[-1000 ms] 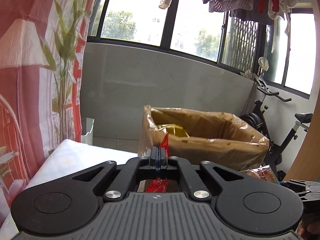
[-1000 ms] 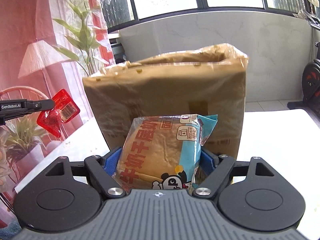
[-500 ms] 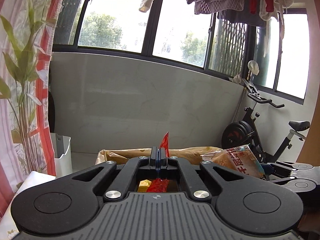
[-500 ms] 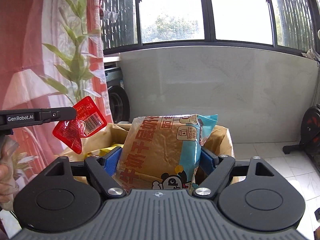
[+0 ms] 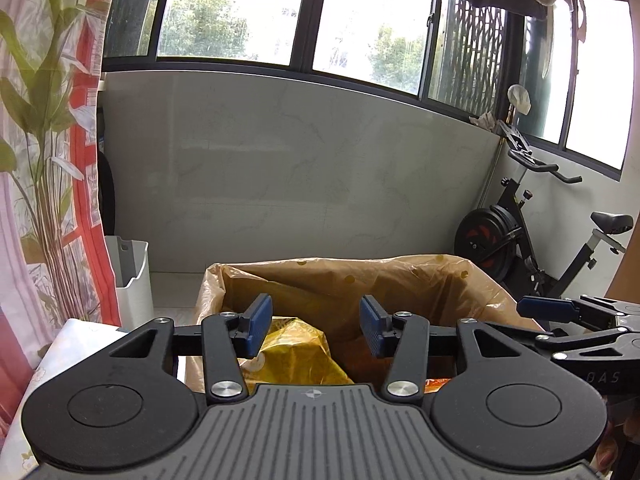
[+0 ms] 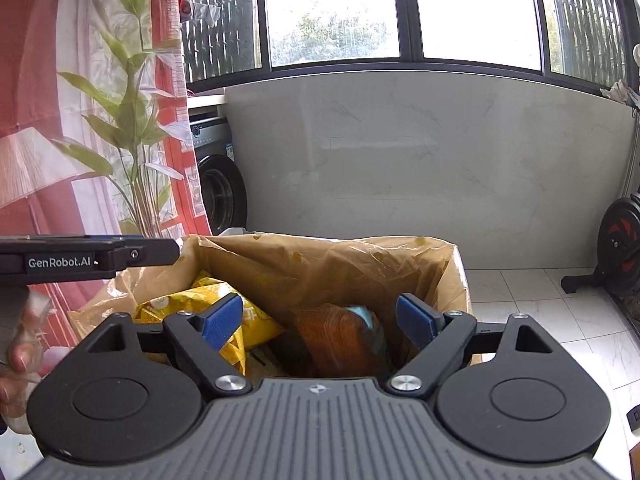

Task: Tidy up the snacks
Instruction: 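Carry the bread pack and red packet to the floor box and open both tools, then grasp the cracker pack with the right tool while the left tool grasps the brown sauce packet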

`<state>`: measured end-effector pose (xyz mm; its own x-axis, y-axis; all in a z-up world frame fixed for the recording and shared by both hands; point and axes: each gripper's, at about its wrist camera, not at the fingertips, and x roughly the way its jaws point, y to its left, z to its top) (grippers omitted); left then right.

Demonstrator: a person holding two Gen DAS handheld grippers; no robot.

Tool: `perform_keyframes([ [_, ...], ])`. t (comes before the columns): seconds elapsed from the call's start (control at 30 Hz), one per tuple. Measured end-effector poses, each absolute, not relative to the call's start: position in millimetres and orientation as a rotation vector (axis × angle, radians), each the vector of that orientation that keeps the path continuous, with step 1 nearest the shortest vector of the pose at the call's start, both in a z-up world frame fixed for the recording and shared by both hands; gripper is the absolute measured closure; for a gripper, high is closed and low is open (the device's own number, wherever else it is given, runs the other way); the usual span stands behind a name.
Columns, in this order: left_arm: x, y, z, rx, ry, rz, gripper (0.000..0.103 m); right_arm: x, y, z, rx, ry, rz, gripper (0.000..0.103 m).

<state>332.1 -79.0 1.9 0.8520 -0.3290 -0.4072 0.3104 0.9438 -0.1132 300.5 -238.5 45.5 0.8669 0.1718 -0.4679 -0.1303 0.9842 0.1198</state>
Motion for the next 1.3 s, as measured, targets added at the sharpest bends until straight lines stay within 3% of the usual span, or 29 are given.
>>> perform_keyframes([
  [0.47, 234, 15, -23, -0.021, 0.490, -0.269, 0.051, 198, -240, 30, 0.140, 0.426, 0.185, 0.017],
  [0.87, 168, 50, -135, 0.034, 0.776, -0.223, 0.052, 151, -219, -77, 0.223, 0.684, 0.099, 0.024],
  [1.07, 144, 46, -161, 0.162, 0.832, -0.343, 0.051, 137, -211, -106, 0.212, 0.781, 0.094, 0.024],
  [1.3, 129, 43, -178, 0.274, 0.889, -0.504, 0.040, 129, -212, -110, 0.233, 0.789, 0.082, 0.024],
])
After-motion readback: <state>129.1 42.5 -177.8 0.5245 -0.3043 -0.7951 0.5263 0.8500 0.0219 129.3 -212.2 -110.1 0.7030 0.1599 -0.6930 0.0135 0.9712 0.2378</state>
